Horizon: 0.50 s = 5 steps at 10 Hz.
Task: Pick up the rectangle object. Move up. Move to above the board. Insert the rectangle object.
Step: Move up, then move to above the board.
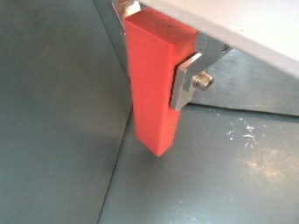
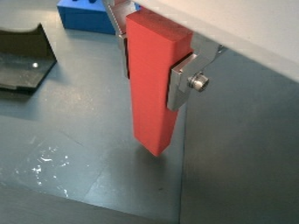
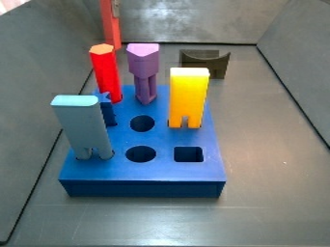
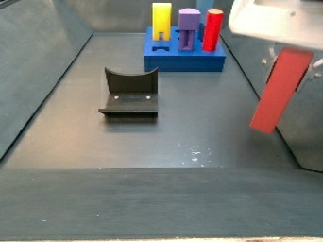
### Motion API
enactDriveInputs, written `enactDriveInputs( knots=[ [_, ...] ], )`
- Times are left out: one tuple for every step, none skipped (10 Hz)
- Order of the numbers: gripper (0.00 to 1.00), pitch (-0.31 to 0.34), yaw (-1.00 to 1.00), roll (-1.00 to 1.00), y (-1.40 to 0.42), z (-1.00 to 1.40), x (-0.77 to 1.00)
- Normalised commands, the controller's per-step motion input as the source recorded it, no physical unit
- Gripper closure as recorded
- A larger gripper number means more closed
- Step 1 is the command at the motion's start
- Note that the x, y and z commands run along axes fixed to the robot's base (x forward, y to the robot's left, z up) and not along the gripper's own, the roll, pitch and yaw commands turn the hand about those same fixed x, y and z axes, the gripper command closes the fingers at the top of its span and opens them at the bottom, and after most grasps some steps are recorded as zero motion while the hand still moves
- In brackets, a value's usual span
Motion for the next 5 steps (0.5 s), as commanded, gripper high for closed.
enactDriveInputs(
  knots=[
    [1.0, 0.072, -0.01, 0.07, 0.01, 0.36, -0.02],
    [1.0, 0.076, 0.0, 0.08, 0.01, 0.28, -0.03],
    [1.0, 0.075, 0.01, 0.08, 0.01, 0.19, -0.02],
    [1.0, -0.12, -0.08, -0.08, -0.34, 1.0, 0.15],
    [1.0, -0.109, -0.08, -0.07, -0.34, 1.0, 0.15]
  ],
)
